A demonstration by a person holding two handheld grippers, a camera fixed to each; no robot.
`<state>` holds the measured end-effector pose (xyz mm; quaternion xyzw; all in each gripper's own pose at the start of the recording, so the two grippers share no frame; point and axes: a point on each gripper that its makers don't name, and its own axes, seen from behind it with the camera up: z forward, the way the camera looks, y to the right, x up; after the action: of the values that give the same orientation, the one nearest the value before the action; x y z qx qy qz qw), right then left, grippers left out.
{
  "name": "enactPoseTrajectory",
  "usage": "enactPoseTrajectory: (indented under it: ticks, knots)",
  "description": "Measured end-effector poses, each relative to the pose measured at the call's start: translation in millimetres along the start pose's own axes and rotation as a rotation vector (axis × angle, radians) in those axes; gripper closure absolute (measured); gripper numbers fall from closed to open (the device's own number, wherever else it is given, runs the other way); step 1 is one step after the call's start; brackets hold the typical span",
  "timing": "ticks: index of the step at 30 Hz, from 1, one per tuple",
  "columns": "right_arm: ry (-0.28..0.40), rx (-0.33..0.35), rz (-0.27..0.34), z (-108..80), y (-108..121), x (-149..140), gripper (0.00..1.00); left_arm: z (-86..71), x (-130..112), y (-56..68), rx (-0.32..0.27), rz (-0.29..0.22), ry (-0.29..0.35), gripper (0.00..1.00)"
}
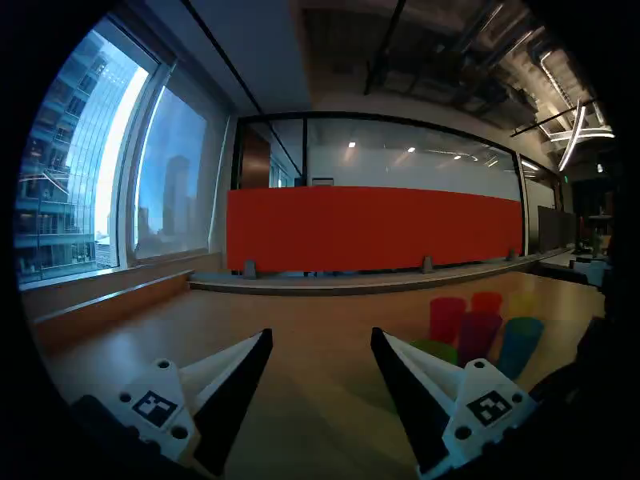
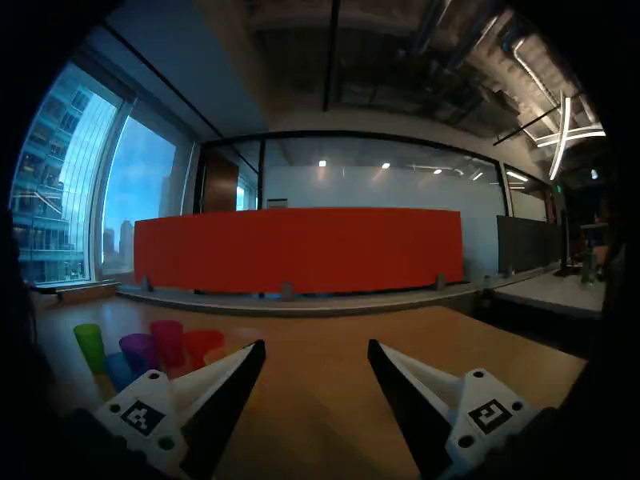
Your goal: Pour water
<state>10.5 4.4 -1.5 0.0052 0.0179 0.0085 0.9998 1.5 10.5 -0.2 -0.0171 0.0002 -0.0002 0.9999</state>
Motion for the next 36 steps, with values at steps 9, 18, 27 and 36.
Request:
enactPoseTrajectory:
  ticks: [9,18,27,36]
  knots:
    - [-0.016,-0.001,0.0,1.2,-1.0,-6.2,0.01,0.1,0.2,0.0,0.0,0.0,0.0,0.09]
    - [-0.034,-0.007,-0.007,3.2,-2.6,-9.2,0.01,-0.1,-0.2,0.4,0.0,0.0,0.0,0.09]
    - [-0.034,-0.001,-0.018,2.0,-6.0,-9.1,0.01,-0.3,-0.1,0.1,0.0,0.0,0.0,0.09]
    - [-0.035,-0.002,-0.017,1.5,-6.6,-9.0,0.01,-0.5,-0.1,0.2,0.0,0.0,0.0,0.09]
